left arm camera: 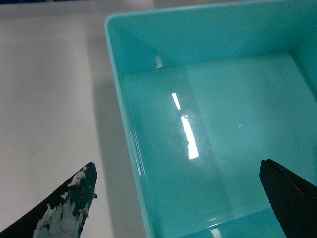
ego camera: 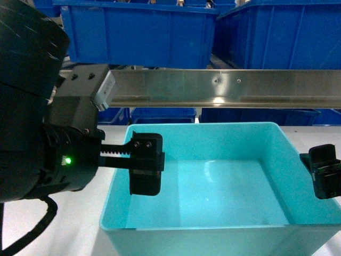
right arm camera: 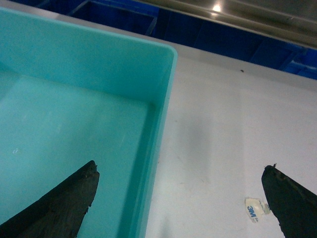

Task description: Organize blue bins on left shelf correctly

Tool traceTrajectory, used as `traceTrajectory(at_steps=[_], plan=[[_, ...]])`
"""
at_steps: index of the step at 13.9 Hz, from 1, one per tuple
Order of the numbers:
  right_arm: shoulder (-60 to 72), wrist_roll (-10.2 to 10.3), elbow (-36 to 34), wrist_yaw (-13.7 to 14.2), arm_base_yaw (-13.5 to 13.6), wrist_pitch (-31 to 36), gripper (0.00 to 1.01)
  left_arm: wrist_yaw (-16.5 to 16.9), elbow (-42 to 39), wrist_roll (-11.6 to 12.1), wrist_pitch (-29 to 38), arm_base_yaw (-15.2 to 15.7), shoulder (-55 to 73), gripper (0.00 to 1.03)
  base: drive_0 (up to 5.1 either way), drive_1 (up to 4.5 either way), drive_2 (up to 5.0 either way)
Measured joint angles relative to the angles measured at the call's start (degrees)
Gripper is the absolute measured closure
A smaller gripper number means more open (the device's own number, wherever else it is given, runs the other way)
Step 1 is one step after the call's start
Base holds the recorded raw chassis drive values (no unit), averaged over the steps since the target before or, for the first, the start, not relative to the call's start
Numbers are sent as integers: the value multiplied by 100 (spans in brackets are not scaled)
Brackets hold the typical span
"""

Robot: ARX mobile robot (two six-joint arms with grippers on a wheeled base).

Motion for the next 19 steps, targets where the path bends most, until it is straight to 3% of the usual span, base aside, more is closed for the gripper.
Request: traceTrajectory(at_steps=[2, 5, 8, 13, 19], plan=[[348, -68, 461, 39, -7, -247, 3, -98, 330, -35, 7, -111, 472, 5, 0, 0, 0], [632, -42, 597, 83, -42, -678, 3, -90, 595, -138, -179, -177, 831, 5, 0, 0, 0], [870, 70, 614, 4, 11, -942, 3, -492, 629, -245, -315, -142, 1224, 5, 0, 0, 0], [1222, 136, 616, 50, 0, -728, 3, -592, 592, -708, -286, -153, 1580, 5, 0, 0, 0], [1259, -4, 557, 26, 0, -422, 3, -750, 555, -741, -365, -153, 1620, 5, 0, 0, 0]])
